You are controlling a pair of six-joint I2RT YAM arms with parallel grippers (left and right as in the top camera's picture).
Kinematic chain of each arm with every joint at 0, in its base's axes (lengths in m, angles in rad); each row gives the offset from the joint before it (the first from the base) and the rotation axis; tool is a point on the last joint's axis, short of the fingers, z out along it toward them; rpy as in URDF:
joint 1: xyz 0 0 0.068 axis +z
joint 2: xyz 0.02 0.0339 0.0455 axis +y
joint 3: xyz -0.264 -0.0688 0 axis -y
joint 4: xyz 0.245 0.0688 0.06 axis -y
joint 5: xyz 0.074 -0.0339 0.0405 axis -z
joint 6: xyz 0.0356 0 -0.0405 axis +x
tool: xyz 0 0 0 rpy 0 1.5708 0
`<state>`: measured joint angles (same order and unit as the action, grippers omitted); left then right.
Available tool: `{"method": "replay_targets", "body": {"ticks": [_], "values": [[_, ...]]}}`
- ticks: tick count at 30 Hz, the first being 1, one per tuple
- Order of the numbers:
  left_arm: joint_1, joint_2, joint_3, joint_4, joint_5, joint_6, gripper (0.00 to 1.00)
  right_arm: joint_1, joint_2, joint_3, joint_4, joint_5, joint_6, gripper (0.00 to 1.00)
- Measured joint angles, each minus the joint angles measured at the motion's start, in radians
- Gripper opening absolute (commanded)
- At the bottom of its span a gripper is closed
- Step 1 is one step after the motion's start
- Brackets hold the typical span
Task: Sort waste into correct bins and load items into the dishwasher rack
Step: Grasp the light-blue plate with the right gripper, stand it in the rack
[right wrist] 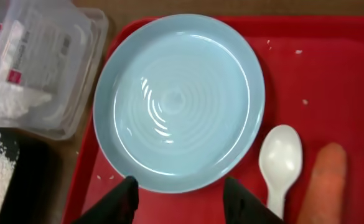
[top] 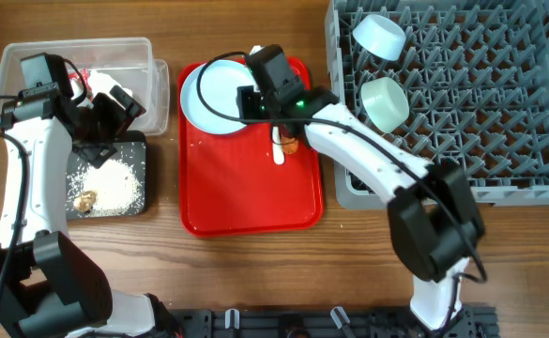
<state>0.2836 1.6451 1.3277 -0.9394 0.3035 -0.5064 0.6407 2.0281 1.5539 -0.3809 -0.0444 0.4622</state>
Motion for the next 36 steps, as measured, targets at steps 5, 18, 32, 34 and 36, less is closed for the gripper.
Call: {"method": "replay_targets", "body": {"ticks": [5, 18, 32, 34, 36], "values": [[0.000, 0.000, 0.000, 0.000, 0.000, 0.000, 1.00, 0.000, 0.133, -0.002, 0.042, 0.000, 0.140, 0.36], [0.000, 0.000, 0.000, 0.000, 0.000, 0.000, 1.00, -0.002, 0.200, -0.001, 0.029, -0.002, 0.214, 0.04], [0.000, 0.000, 0.000, 0.000, 0.000, 0.000, 1.00, -0.286, -0.619, -0.014, -0.244, 0.431, -0.209, 0.04], [0.000, 0.000, 0.000, 0.000, 0.000, 0.000, 1.00, -0.343, -0.619, -0.014, -0.270, 0.705, -0.256, 0.04], [0.000, 0.000, 0.000, 0.000, 0.000, 0.000, 1.00, -0.394, -0.593, -0.014, -0.270, 0.871, -0.319, 0.04]]}}
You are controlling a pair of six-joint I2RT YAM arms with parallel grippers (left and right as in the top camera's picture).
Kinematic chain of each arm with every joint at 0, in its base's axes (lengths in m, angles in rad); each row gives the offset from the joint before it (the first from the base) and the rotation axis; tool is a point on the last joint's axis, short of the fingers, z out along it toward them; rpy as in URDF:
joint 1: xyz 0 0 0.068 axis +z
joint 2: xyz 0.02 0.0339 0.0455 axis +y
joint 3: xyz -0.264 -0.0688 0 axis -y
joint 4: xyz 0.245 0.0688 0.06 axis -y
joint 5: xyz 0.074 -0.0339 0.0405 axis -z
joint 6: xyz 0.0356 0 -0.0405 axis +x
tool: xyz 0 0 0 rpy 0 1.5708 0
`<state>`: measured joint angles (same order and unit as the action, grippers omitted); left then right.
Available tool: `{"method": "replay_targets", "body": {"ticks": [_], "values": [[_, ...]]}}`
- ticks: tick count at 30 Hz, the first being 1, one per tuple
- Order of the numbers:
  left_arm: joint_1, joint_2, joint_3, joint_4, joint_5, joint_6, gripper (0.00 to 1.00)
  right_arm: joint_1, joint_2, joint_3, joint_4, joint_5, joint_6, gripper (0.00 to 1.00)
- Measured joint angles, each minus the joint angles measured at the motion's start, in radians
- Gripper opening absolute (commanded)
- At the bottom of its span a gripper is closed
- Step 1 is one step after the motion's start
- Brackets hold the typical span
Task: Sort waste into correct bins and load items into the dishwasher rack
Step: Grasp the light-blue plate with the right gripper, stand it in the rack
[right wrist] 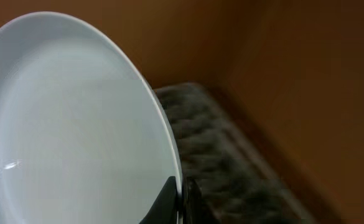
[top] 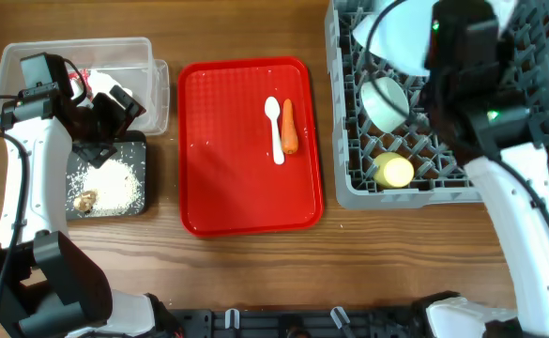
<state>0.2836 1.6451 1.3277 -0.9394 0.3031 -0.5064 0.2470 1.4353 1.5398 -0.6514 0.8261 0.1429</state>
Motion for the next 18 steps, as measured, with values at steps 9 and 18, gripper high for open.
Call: {"method": "replay_targets", "body": {"ticks": [9, 18], "values": [[0.000, 0.000, 0.000, -0.001, 0.000, 0.000, 1.00, -0.130, 0.286, -0.002, 0.413, 0.171, -0.535, 0.05], [0.000, 0.000, 0.000, 0.000, 0.000, 0.000, 1.00, -0.130, 0.475, -0.002, 0.435, 0.162, -0.700, 0.04]]}}
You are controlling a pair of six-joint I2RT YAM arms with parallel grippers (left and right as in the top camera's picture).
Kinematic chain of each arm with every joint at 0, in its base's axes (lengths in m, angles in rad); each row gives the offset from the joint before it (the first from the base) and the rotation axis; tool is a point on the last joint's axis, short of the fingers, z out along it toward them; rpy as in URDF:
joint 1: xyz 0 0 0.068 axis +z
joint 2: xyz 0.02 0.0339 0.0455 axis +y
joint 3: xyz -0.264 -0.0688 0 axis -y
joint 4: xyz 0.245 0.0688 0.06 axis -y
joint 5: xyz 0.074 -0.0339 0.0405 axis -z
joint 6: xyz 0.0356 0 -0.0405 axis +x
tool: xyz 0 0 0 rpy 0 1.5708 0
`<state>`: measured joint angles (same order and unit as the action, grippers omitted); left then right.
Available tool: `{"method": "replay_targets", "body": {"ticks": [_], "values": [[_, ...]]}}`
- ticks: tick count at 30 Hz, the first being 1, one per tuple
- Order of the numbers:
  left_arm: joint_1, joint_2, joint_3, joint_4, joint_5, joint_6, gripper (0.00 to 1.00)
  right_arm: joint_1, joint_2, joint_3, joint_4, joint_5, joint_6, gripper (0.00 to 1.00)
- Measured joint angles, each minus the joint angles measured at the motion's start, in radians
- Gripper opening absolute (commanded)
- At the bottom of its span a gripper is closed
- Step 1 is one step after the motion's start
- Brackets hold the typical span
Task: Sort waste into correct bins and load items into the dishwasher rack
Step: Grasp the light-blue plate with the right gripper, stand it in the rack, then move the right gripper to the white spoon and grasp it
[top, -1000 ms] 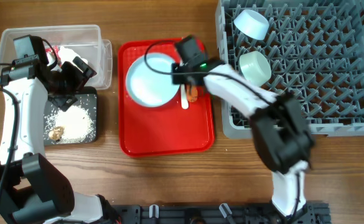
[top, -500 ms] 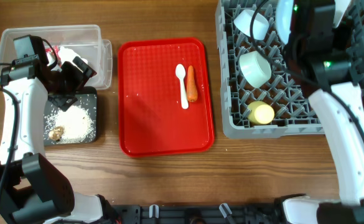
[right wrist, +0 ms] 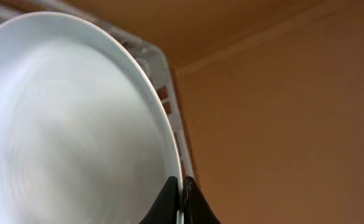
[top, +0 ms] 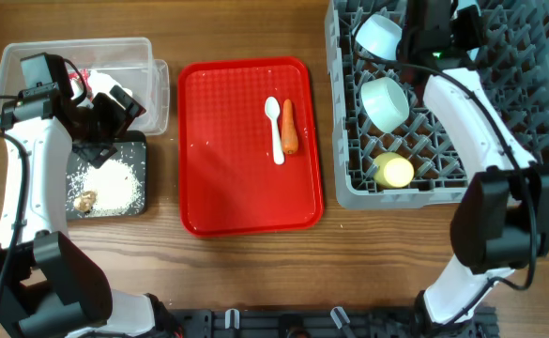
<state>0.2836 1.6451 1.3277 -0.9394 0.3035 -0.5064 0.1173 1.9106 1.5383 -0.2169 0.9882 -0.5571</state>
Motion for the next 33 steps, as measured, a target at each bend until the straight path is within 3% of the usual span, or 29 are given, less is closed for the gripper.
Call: {"method": "replay_targets", "body": {"ticks": [2, 3, 4, 12, 15, 17, 21, 23, 24, 26, 33], "values": [[0.000, 0.000, 0.000, 0.000, 0.000, 0.000, 1.00, 0.005, 0.005, 0.000, -0.044, -0.019, -0.007, 0.04], [0.000, 0.000, 0.000, 0.000, 0.000, 0.000, 1.00, 0.011, 0.005, 0.000, -0.066, -0.025, -0.009, 0.14], [0.000, 0.000, 0.000, 0.000, 0.000, 0.000, 1.00, 0.021, 0.005, 0.000, -0.092, -0.047, -0.008, 1.00], [0.000, 0.000, 0.000, 0.000, 0.000, 0.000, 1.00, 0.079, -0.008, 0.000, -0.101, -0.064, 0.111, 1.00], [0.000, 0.000, 0.000, -0.001, 0.000, 0.000, 1.00, 0.135, -0.103, 0.002, -0.176, -0.108, 0.186, 1.00], [0.000, 0.000, 0.000, 0.000, 0.000, 0.000, 1.00, 0.219, -0.193, 0.004, -0.323, -0.348, 0.332, 1.00], [0.000, 0.000, 0.000, 0.000, 0.000, 0.000, 1.00, 0.342, -0.201, 0.008, -0.383, -0.990, 0.533, 0.98], [0.000, 0.000, 0.000, 0.001, 0.000, 0.000, 1.00, 0.367, -0.128, 0.007, -0.283, -1.304, 0.663, 0.84], [0.000, 0.000, 0.000, 0.000, 0.000, 0.000, 1.00, 0.375, -0.105, 0.007, -0.267, -1.346, 0.693, 0.80], [0.000, 0.000, 0.000, 0.000, 0.000, 0.000, 1.00, 0.415, -0.015, 0.007, -0.268, -1.361, 0.790, 0.72], [0.000, 0.000, 0.000, 0.000, 0.000, 0.000, 1.00, 0.539, 0.179, 0.007, -0.294, -1.074, 0.985, 0.70]]}}
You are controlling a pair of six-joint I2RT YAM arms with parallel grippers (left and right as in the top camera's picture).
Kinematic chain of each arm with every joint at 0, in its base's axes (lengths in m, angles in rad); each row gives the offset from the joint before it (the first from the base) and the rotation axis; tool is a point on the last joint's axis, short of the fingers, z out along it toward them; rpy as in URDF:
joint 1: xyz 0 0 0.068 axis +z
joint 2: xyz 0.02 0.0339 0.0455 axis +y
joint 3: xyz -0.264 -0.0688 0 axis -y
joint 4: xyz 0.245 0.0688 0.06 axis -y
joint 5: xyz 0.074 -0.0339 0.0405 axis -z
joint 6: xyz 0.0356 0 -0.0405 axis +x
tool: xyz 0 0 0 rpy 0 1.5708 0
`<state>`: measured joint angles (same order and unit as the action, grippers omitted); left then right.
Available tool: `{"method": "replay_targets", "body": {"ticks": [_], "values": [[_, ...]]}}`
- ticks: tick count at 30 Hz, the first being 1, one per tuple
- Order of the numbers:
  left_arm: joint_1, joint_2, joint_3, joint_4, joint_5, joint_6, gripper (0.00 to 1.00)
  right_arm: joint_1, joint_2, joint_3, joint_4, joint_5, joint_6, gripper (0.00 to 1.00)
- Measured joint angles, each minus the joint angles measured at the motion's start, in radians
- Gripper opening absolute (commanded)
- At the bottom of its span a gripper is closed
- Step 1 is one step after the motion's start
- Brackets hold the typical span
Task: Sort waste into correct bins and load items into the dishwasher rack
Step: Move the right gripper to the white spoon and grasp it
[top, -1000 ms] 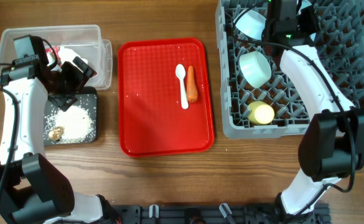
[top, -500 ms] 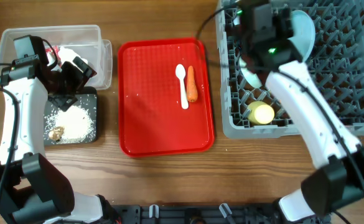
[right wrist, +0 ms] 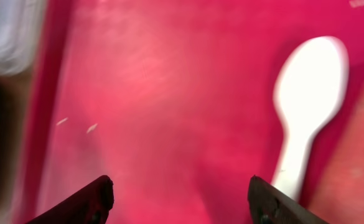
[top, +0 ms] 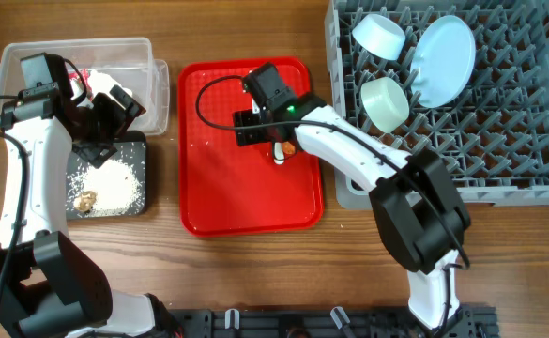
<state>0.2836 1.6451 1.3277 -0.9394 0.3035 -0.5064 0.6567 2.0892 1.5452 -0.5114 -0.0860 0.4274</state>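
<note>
My right gripper (top: 258, 127) (right wrist: 178, 194) hangs open and empty over the red tray (top: 246, 197) (right wrist: 169, 93). Just to its right on the tray lie the white spoon (top: 279, 156) (right wrist: 307, 106) and the carrot (top: 291, 146) (right wrist: 356, 162). The light blue plate (top: 443, 47) stands on edge in the grey dishwasher rack (top: 509, 141), beside two pale bowls (top: 379, 34) (top: 385, 101). My left gripper (top: 114, 108) hovers between the clear bin (top: 77, 56) and the black tray (top: 114, 183); its jaws are not clear from above.
The black tray holds spilled rice and a brown food scrap (top: 86, 199). Crumpled white wrappers lie in the clear bin. The rack fills the right back of the wooden table (top: 255, 272), close to the red tray's right edge.
The plate left my right gripper and now stands in the rack. My right gripper moved from the rack's back to the red tray and is open by the spoon. The left arm stayed put.
My right gripper was open at the rim of the blue plate on the red tray. Then it held the plate over the rack, then at the rack's far side. Now the plate stands in the rack and the gripper is back over the tray, empty.
</note>
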Motion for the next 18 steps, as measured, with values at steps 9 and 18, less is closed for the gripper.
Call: {"method": "replay_targets", "body": {"ticks": [9, 18], "values": [[0.000, 0.000, 0.000, 0.000, 0.000, 0.000, 1.00, 0.001, 0.079, 0.000, 0.015, 0.211, 0.060, 0.49], [0.000, 0.000, 0.000, 0.000, 0.000, 0.000, 1.00, -0.001, 0.106, 0.003, 0.015, 0.185, 0.086, 0.14]]}}
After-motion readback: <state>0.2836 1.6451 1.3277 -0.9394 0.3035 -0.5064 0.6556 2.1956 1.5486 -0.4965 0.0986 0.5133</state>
